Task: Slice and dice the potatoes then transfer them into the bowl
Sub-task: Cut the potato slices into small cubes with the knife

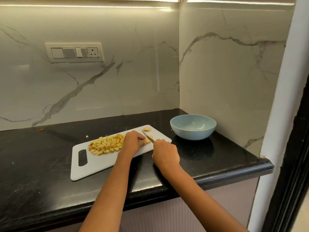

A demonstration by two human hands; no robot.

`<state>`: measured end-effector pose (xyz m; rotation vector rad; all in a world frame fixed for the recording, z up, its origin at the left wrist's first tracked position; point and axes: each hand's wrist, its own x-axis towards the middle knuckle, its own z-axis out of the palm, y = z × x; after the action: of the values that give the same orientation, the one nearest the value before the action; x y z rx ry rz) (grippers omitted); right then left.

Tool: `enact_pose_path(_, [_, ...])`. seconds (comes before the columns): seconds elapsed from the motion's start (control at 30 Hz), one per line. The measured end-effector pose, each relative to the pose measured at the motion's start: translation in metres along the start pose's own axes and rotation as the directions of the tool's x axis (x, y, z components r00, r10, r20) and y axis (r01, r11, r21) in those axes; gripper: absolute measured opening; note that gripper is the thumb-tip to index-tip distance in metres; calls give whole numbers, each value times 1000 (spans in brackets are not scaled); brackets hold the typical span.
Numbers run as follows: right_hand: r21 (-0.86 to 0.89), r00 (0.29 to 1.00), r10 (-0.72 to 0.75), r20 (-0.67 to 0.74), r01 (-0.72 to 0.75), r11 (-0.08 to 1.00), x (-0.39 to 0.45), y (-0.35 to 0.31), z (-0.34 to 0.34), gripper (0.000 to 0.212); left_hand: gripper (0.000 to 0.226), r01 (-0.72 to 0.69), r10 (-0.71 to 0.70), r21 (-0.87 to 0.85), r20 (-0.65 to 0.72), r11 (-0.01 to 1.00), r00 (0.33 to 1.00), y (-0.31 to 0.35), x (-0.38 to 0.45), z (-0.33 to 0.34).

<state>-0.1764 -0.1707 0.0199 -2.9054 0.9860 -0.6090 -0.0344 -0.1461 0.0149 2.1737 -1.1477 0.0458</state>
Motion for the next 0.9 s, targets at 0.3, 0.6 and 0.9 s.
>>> enact_pose_path(0.3, [-136,997,-78,-1,78,988,11,-10,7,25,15,-1,-4,99,49,995,999,5,2,0])
enact_pose_path(0.6, [-137,992,-124,28,127,982,0,-4,-1,27,16,-12,14,68,-25,998,1000,2,2,6])
enact_pose_path(0.9, [-85,997,-75,18,76,994,17,-8,3,27,17,-50,51,44,-30,998,998,-1,-2,4])
